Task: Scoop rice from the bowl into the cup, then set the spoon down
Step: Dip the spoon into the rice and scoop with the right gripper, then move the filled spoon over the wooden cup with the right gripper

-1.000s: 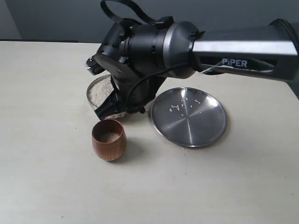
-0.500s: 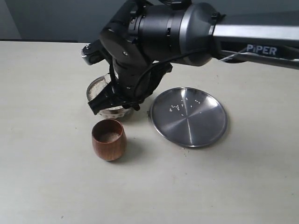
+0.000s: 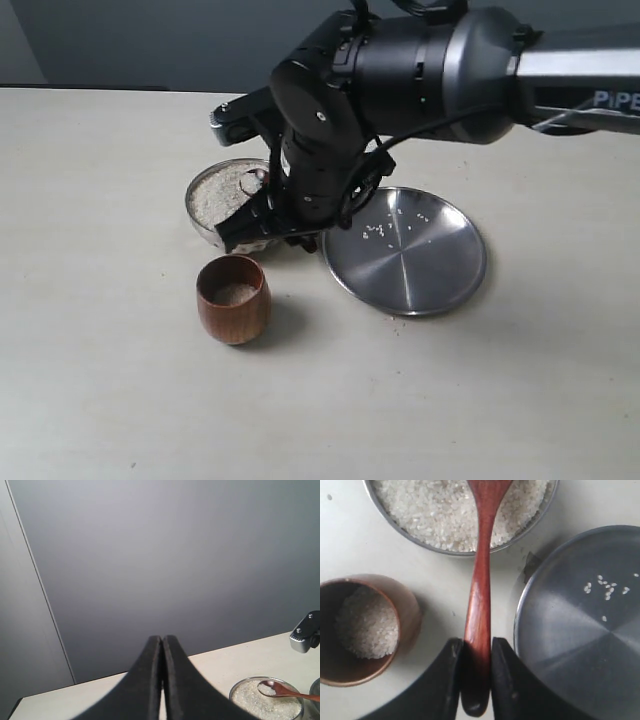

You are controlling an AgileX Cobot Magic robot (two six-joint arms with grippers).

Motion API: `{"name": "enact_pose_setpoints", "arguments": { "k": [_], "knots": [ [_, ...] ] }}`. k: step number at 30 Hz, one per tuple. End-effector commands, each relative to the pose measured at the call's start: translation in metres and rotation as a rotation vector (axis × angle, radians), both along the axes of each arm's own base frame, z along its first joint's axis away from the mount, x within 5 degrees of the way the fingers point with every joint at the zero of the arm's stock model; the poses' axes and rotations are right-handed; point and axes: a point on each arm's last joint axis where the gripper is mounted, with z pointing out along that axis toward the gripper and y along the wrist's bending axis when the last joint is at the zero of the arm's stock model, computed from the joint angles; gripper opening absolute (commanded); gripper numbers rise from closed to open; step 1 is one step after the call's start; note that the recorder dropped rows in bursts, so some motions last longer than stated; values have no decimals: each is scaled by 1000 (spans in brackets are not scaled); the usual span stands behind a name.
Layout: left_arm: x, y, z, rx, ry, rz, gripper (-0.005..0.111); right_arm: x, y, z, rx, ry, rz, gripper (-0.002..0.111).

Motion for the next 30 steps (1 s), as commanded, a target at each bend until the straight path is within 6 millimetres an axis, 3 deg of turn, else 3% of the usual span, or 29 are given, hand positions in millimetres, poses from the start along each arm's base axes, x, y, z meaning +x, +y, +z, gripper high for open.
{"name": "enact_pose_setpoints", "arguments": {
  "k": [1, 12, 18, 30],
  "knots": [
    [-1, 0, 2, -2, -8, 3, 0, -6, -12, 8, 62, -54, 7, -1],
    [-1, 0, 2, -2, -8, 3, 0, -29, -39, 23, 76, -92, 35, -1],
    [-1, 0, 2, -2, -8, 3, 0, -43, -48, 23, 37, -99, 139, -1],
    [-1, 0, 2, -2, -8, 3, 0, -80, -30, 13, -4, -118, 329, -1]
  ]
}}
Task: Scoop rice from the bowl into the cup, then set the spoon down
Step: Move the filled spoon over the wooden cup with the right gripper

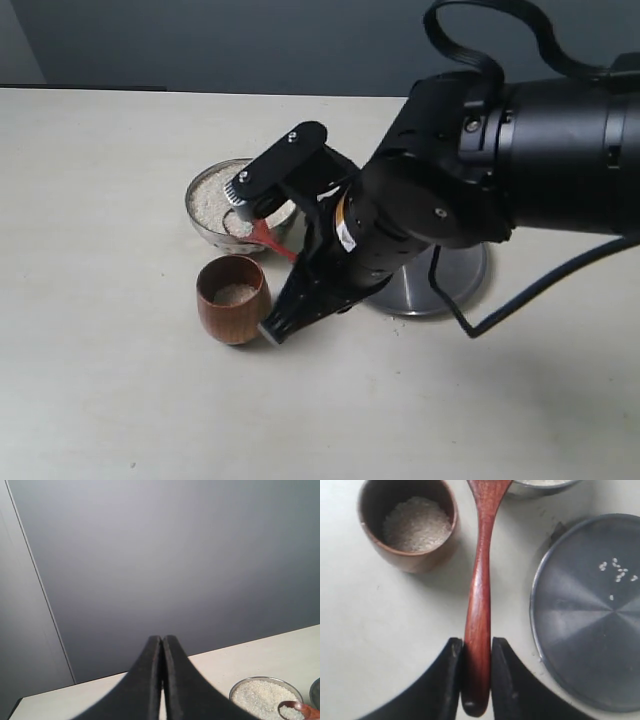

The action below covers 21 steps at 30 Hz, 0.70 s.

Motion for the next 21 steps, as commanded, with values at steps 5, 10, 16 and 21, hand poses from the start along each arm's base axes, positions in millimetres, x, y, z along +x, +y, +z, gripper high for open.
{"name": "enact_pose_setpoints", "arguments": {
  "k": [5, 10, 16, 21],
  "knots": [
    [-1, 0, 2, -2, -8, 3, 0, -12, 3, 1, -51, -22, 67, -1],
    [-1, 0, 2, -2, -8, 3, 0, -11, -4, 2, -118, -37, 74, -1],
    [-1, 0, 2, -2, -8, 3, 0, -15, -9, 14, -109, -42, 74, -1],
    [-1, 0, 2, -2, -8, 3, 0, -30, -16, 16, -108, -42, 111, -1]
  ]
}}
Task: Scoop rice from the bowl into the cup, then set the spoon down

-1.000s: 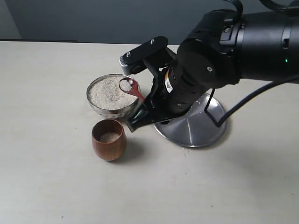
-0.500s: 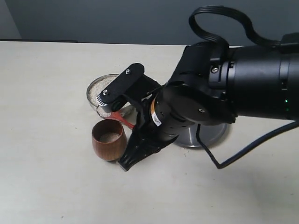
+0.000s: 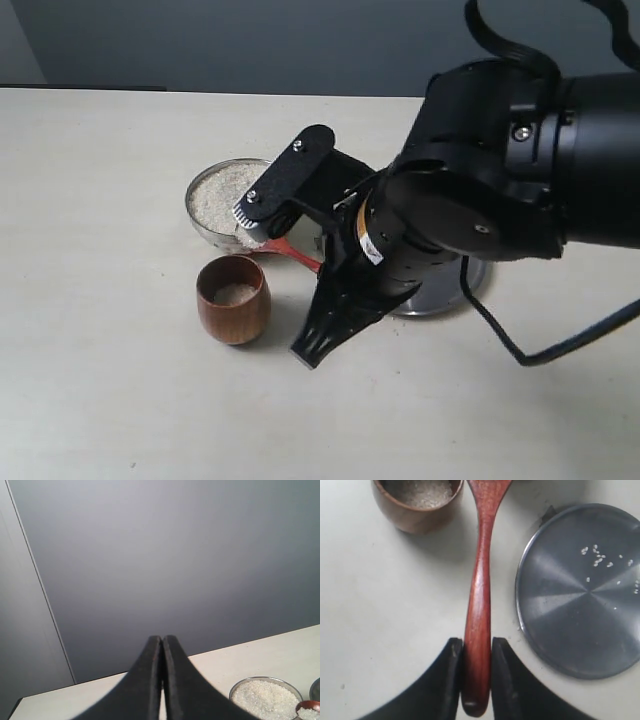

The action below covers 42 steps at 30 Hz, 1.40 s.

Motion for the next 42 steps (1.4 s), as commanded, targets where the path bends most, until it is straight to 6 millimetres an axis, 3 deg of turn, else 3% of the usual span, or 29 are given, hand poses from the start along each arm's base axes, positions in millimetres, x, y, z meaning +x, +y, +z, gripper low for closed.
{"name": "enact_pose_setpoints", "arguments": {
  "k": [1, 8, 16, 42],
  "knots": [
    [-1, 0, 2, -2, -8, 3, 0, -13, -3, -1, -4, -1, 42, -1],
    [-1, 0, 2, -2, -8, 3, 0, -23, 7, -4, -22, -20, 108, -1],
    [-1, 0, 2, -2, -8, 3, 0, -21, 7, -9, -142, -91, 173, -1],
    [-1, 0, 2, -2, -8, 3, 0, -17, 5, -6, -216, -163, 275, -1]
  ]
}}
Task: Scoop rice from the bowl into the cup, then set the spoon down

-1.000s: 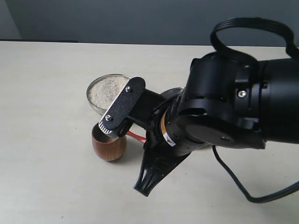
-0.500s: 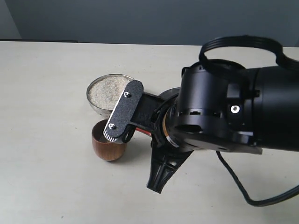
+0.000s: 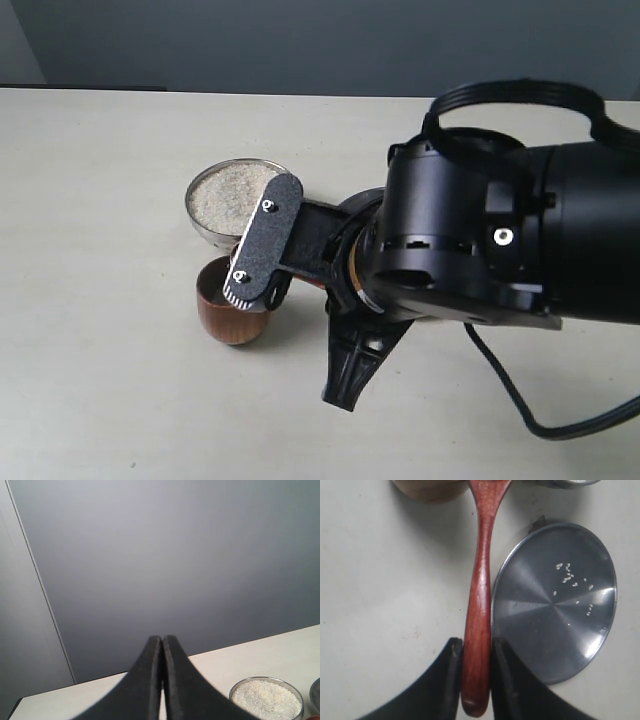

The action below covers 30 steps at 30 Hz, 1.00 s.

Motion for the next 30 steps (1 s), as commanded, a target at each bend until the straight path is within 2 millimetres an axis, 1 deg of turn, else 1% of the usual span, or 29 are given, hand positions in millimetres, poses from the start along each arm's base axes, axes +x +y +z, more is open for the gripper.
{"name": "enact_pose_setpoints", "arguments": {
  "k": [1, 12, 30],
  "knots": [
    [-1, 0, 2, -2, -8, 3, 0, 0, 0, 1, -22, -18, 44, -1],
    [-1, 0, 2, -2, -8, 3, 0, 2, 0, 2, -66, -50, 111, -1],
    [-1, 0, 2, -2, -8, 3, 0, 5, -1, 4, -97, -87, 151, -1]
  ]
}}
